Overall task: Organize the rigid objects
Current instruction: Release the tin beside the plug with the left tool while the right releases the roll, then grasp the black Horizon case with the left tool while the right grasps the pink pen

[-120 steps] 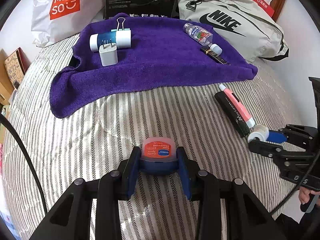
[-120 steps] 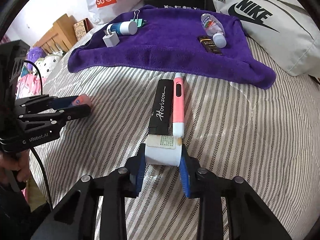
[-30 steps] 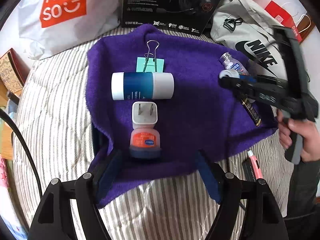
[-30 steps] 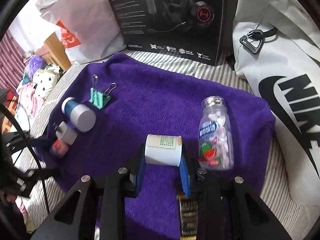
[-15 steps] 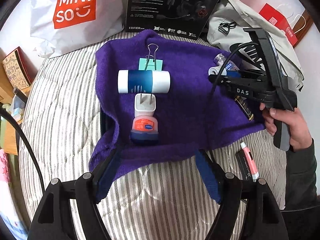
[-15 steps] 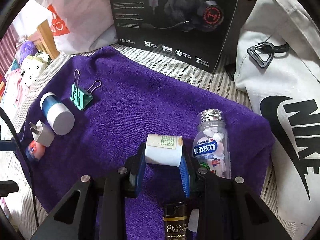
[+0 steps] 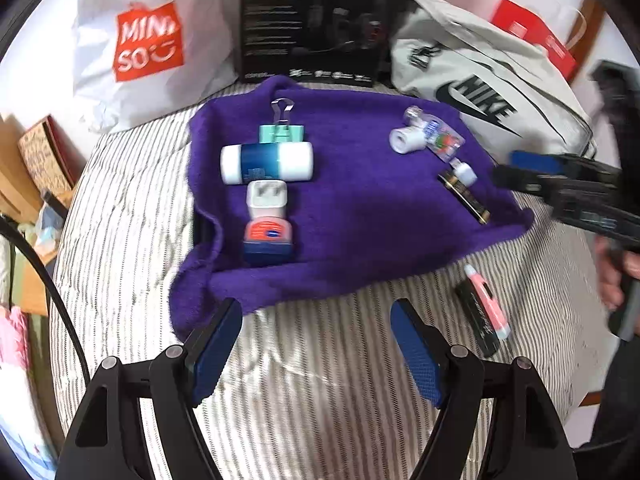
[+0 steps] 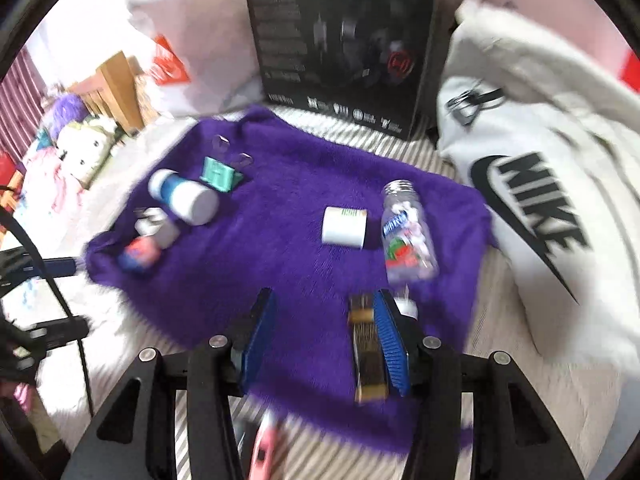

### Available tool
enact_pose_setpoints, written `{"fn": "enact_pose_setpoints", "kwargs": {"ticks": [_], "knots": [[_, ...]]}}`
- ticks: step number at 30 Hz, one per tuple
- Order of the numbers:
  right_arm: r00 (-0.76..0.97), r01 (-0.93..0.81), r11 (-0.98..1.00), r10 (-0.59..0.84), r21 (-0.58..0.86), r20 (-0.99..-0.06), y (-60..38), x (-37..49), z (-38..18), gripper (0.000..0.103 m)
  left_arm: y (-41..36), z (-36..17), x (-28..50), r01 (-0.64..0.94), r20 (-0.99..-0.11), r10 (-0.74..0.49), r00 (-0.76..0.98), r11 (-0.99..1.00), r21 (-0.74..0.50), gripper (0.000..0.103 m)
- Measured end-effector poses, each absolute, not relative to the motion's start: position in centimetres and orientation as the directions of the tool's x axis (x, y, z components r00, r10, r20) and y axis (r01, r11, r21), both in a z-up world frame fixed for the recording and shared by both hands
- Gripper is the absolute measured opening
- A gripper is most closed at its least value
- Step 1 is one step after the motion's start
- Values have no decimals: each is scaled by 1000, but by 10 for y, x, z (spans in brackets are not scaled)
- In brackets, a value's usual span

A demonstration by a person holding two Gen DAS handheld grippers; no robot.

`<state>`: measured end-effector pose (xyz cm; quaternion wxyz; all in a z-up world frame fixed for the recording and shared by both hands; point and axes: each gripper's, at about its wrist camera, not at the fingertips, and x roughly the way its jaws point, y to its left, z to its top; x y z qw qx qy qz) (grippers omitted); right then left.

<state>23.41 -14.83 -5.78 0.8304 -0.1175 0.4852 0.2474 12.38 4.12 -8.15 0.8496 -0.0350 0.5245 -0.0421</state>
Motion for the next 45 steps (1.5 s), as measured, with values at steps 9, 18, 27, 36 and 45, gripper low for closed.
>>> {"fn": "enact_pose_setpoints", "kwargs": {"ticks": [9,18,27,36,45], "knots": [[514,-360,931,254,63,-819,-249,164,-19,70,-41,-105,117,64,-902,-87,422,996,-66,76],[456,-288,946,274,151,-847,-303,124,-49,70,-76,-127,118,35,-920,-99,379,995,-92,76],[421,-274,939,312,209,-852,-319,113,-69,70,-103,-139,131,32,-933,-29,358,999,-18,78],[401,-273,939,308,208,-863,-330,106,-82,70,-104,-137,122,40,-912,86,401,993,111,78],[389,-294,932,319,212,-864,-314,104,-92,70,-111,-140,126,98,-905,-19,425,995,25,47]]}}
